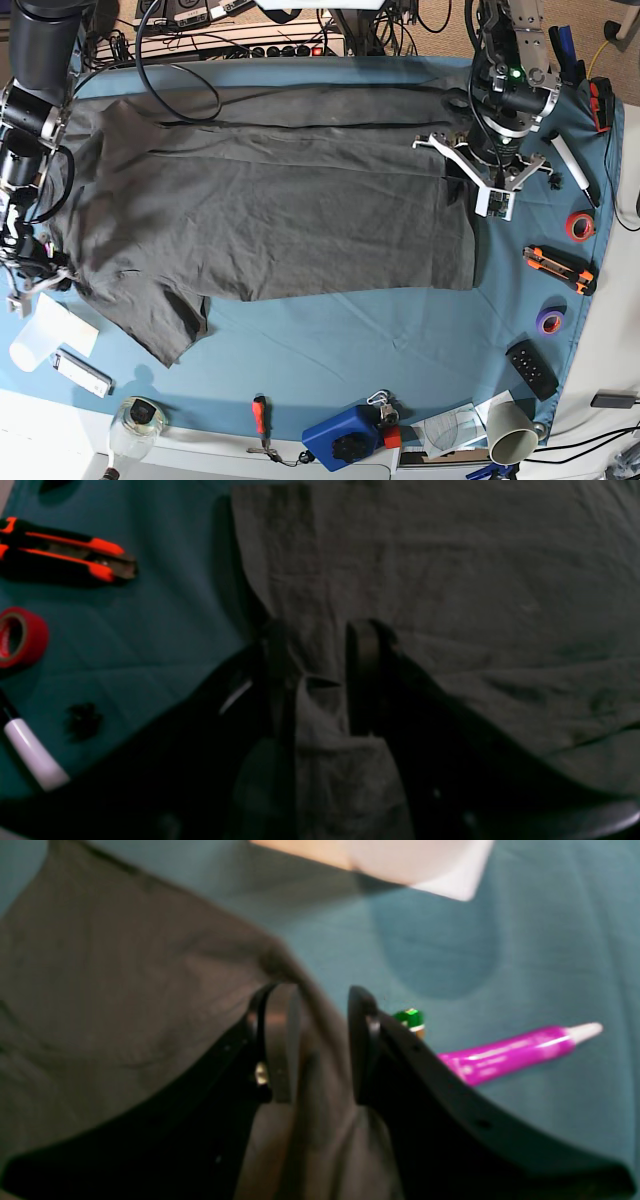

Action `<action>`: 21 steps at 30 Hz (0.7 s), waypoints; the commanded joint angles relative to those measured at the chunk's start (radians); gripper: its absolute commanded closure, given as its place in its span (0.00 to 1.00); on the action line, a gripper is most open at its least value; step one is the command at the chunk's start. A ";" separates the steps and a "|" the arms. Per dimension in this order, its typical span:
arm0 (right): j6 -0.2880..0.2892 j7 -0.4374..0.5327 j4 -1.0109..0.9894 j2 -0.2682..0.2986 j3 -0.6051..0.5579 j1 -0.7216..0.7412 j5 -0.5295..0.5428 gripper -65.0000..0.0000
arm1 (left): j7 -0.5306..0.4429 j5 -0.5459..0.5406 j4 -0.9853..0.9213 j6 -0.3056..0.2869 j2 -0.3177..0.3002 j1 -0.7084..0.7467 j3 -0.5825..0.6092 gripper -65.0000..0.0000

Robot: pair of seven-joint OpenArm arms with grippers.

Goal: Fold the T-shirt properly
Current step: 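Move the right gripper to the shirt hem corner and grasp it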

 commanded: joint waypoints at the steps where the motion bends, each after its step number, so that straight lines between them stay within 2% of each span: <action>1: -0.021 0.034 0.003 0.013 -0.010 0.027 -0.005 0.73 | -0.021 -0.005 0.018 0.000 -0.003 -0.002 -0.001 0.69; 3: -0.048 0.057 -0.042 0.003 -0.025 0.028 -0.009 0.73 | -0.018 -0.004 0.018 0.000 -0.003 -0.002 -0.001 0.69; 7: -0.048 0.093 -0.145 0.002 -0.025 0.027 -0.010 0.73 | -0.018 -0.004 0.018 0.000 -0.003 -0.003 -0.001 0.69; 13: -0.046 0.078 -0.193 0.001 -0.025 0.000 -0.001 0.74 | -0.018 -0.005 0.018 0.000 -0.002 -0.003 -0.001 0.69; 14: -0.039 0.060 -0.193 0.001 -0.025 -0.009 0.008 0.75 | -0.018 -0.004 0.018 0.000 -0.003 -0.003 -0.001 0.69; 19: 0.019 -0.035 -0.181 0.005 -0.025 -0.065 0.091 0.99 | -0.018 -0.004 0.018 0.000 -0.002 -0.003 -0.001 0.69; 21: 0.017 -0.048 -0.164 0.011 -0.025 -0.088 0.106 1.00 | -0.018 -0.004 0.018 0.000 -0.002 -0.002 -0.001 0.69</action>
